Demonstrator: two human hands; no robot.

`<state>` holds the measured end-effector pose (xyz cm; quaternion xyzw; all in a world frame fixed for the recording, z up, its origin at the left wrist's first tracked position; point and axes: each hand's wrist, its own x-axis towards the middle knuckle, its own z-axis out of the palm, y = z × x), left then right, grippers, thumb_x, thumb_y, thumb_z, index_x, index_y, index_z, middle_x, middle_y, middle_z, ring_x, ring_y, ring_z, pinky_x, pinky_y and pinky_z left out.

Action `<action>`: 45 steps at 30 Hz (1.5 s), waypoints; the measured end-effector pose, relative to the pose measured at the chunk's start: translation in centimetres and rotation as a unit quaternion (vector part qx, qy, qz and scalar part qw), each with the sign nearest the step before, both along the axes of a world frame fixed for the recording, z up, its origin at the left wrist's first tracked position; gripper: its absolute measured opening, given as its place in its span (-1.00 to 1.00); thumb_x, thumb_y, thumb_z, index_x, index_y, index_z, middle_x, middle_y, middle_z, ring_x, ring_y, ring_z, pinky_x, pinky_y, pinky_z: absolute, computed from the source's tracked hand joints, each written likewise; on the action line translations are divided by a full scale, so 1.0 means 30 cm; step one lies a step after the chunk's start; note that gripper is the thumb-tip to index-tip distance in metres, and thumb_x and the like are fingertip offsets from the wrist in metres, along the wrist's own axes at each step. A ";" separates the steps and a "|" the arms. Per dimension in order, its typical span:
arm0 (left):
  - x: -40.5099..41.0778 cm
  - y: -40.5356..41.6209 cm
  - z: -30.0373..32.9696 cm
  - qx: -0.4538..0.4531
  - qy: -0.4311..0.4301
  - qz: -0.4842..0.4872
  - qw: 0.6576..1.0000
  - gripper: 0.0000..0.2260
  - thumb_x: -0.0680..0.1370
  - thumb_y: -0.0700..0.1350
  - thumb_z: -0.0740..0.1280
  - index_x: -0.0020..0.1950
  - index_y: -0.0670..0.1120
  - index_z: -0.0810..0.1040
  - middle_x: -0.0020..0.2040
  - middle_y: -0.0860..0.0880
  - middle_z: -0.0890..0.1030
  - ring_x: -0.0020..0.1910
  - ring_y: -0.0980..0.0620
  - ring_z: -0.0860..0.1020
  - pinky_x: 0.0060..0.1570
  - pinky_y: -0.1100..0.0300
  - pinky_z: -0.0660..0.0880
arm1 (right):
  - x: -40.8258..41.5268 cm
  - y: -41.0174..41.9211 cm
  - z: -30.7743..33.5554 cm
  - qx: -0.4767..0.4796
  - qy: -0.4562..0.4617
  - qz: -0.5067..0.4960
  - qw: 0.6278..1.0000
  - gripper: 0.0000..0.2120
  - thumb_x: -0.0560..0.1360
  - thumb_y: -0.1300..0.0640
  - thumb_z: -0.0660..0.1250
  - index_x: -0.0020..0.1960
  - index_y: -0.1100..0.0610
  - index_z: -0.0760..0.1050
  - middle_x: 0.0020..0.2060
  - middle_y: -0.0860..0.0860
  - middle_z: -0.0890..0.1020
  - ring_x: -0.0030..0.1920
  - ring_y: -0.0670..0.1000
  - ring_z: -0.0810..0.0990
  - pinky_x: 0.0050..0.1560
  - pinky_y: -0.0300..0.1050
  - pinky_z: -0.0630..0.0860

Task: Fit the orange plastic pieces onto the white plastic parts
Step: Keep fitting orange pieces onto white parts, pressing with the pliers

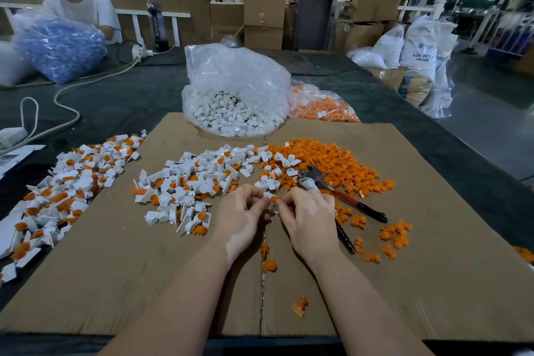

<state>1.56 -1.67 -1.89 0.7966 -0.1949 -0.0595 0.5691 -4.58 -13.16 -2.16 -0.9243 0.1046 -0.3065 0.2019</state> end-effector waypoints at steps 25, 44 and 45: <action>0.010 0.014 -0.016 -0.008 -0.004 -0.012 1.000 -0.94 0.57 -0.13 0.27 -0.06 0.01 0.52 -0.27 -0.04 0.63 -0.28 0.09 0.60 -0.17 0.14 0.57 | -0.012 -0.001 0.022 0.056 -0.016 0.072 0.996 -0.81 0.46 0.15 0.40 0.07 0.05 0.60 -0.11 -0.10 0.56 0.01 -0.05 0.46 0.09 -0.06 0.30; 0.012 0.007 -0.009 -0.012 0.014 -0.014 1.000 -0.93 0.55 -0.13 0.30 -0.06 -0.09 0.55 -0.30 -0.04 0.64 -0.30 0.09 0.60 -0.11 0.06 0.56 | -0.006 -0.002 0.025 0.045 0.002 0.069 0.997 -0.86 0.46 0.13 0.38 0.01 0.07 0.61 -0.11 -0.06 0.59 0.02 0.01 0.47 0.04 -0.08 0.29; 0.010 0.007 -0.006 -0.016 0.014 -0.012 1.000 -0.93 0.53 -0.12 0.32 -0.06 -0.11 0.56 -0.32 -0.04 0.64 -0.31 0.09 0.60 -0.15 0.10 0.54 | -0.006 -0.002 0.025 0.044 0.001 0.068 0.997 -0.86 0.46 0.13 0.38 0.02 0.07 0.60 -0.10 -0.06 0.59 0.02 0.01 0.47 0.03 -0.09 0.28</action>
